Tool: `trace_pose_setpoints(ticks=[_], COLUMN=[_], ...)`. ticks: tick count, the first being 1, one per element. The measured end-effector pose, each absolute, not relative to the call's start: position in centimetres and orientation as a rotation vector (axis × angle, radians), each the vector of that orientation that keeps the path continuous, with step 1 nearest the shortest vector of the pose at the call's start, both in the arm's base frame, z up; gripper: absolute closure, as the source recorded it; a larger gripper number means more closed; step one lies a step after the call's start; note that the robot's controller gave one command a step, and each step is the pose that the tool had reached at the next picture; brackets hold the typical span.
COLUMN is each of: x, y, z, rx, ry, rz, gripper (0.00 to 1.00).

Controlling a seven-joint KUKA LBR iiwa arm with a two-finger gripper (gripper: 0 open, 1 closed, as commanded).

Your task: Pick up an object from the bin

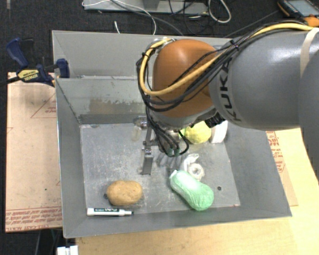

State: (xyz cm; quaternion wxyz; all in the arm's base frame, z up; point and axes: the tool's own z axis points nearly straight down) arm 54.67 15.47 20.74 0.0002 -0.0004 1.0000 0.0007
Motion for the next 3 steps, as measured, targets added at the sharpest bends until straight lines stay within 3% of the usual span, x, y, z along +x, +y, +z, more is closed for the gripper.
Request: trace_pose_setpoints(ticks=[1,2,3], x=[50.8,49.8,48.2], y=[17.3,17.6,17.4], z=[12.7,8.8,12.0], rx=[-0.115,-0.097,-0.092], ry=[3.138,3.141,3.142], rz=[0.004,0.003,0.006], gripper=[0.0,0.0,0.0])
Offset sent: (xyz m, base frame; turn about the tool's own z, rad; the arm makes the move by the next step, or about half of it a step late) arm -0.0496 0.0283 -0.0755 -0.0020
